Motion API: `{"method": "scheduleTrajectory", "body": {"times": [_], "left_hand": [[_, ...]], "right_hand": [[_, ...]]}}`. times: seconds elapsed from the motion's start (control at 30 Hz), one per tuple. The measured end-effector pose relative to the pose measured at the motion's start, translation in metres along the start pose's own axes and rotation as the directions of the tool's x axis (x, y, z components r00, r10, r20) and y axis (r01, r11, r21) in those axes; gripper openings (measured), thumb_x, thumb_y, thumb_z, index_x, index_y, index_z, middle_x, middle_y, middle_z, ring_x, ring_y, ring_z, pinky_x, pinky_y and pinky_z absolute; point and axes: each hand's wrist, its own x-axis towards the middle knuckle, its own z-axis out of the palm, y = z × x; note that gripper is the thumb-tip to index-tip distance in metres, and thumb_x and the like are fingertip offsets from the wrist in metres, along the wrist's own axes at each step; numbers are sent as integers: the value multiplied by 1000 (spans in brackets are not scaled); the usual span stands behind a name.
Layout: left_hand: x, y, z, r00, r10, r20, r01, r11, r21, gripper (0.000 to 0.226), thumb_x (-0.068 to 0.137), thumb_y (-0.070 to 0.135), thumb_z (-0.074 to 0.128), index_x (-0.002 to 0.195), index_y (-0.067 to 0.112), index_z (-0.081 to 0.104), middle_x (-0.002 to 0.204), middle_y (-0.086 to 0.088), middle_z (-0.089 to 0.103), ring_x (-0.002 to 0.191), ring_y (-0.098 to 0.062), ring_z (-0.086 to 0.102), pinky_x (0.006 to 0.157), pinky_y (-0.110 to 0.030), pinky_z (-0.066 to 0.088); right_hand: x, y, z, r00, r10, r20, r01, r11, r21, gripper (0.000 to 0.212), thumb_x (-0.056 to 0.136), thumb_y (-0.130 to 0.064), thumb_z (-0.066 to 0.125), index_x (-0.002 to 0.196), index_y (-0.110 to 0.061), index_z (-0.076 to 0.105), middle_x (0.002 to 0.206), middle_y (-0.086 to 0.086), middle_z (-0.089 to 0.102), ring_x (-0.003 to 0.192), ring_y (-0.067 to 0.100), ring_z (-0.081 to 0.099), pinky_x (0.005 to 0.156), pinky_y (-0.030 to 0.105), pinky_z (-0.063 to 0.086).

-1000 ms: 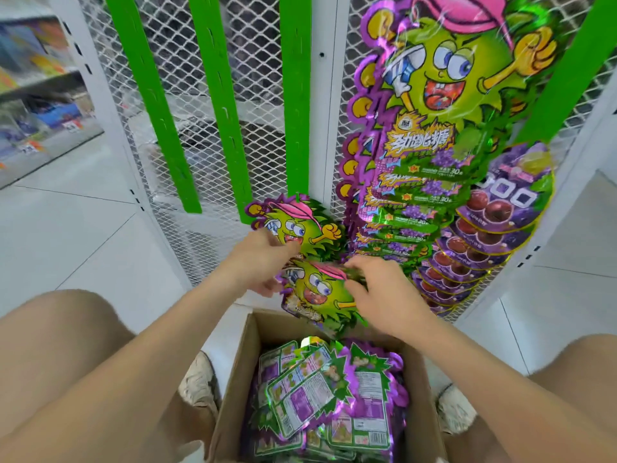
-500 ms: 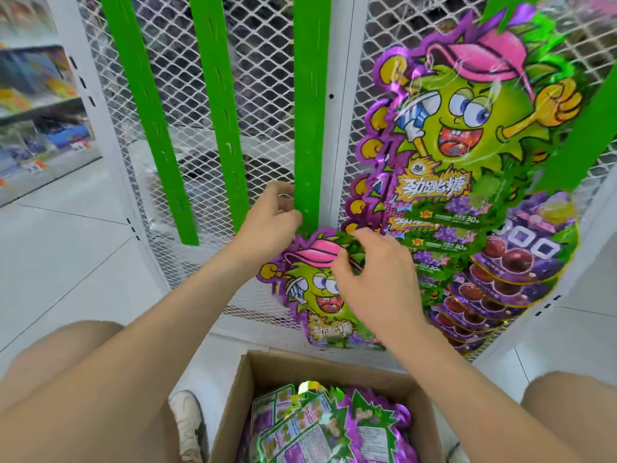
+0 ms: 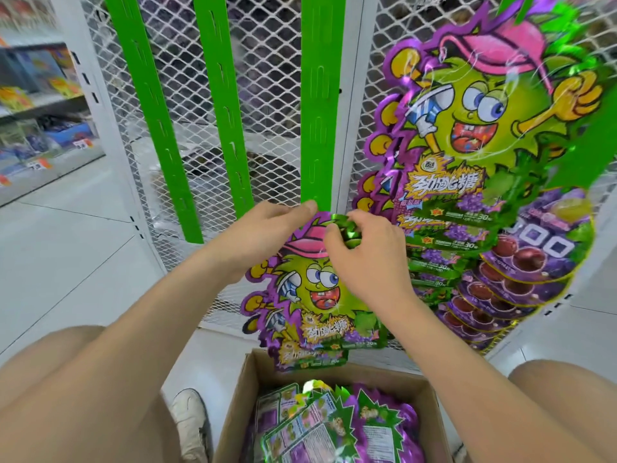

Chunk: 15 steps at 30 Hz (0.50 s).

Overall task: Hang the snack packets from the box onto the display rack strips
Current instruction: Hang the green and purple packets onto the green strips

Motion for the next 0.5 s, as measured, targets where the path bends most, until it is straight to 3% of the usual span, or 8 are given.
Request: {"method": "scheduleTrajectory", "body": {"times": [0.07,0.13,0.2,0.27,0.37,0.4,0.47,0.5], "left_hand": [[-4,0,-2,1000,9,-4,-9,1000,-14,62,99,63,55,141,19,63,149,0,58,133,-12,49,107,-32,34],[-7,0,-5,1000,-17,-12,16,999,-44,53,97,65,58,126,22,70,140,-1,63,128,-17,55,111,-38,37],[-6,-1,-6,1000,-25,-15,24,998,-53,46,94,68,60,95,23,72,120,-2,74,110,-22,69,111,-46,42],[-3,-4,-6,999,-15,-33,13,998,-55,48,94,68,61,79,23,71,89,2,77,79,-16,71,99,-46,46],[-8,-1,-6,1000,-18,-3,17,998,-54,46,99,59,60,85,20,78,66,12,73,54,-3,64,76,-29,47],[-9,0,-7,999,-16,36,19,997,-75,46,100,56,59,92,17,80,72,8,77,60,-4,70,77,-27,51],[-13,4,-5,996,-50,77,59,991,-120,45,99,55,63,97,14,81,95,-6,82,89,-16,79,97,-34,56],[-15,6,-5,995,-74,60,81,988,-134,43,97,56,65,93,16,79,102,-6,81,99,-18,77,106,-37,52]], "right_hand": [[-1,-1,0,1000,22,16,-22,1000,-7,40,91,-41,60,64,-15,49,52,1,47,56,32,48,67,44,50],[-2,-1,-1,998,35,52,-35,999,-10,41,90,-39,62,62,-13,48,50,2,45,55,32,48,62,43,48],[-4,1,-2,994,26,108,-24,1000,-17,41,90,-35,63,60,-13,48,49,2,43,54,30,46,61,42,45],[-8,1,-1,989,-2,148,4,1000,-10,40,90,-34,63,61,-10,51,51,4,48,55,30,48,65,40,42],[-10,-2,-1,996,-42,84,38,998,54,39,91,-37,62,65,-9,53,55,6,51,59,31,51,63,39,39],[-9,-3,-1,998,-49,45,45,996,78,39,91,-39,60,66,-10,53,56,5,51,60,31,50,64,40,41],[-6,-4,-2,998,-62,1,61,994,90,39,91,-43,58,67,-13,51,59,4,50,63,32,50,67,43,45],[-6,-5,-2,998,-64,-3,64,994,84,38,91,-44,57,68,-15,50,60,4,50,64,31,50,68,44,46]]}}
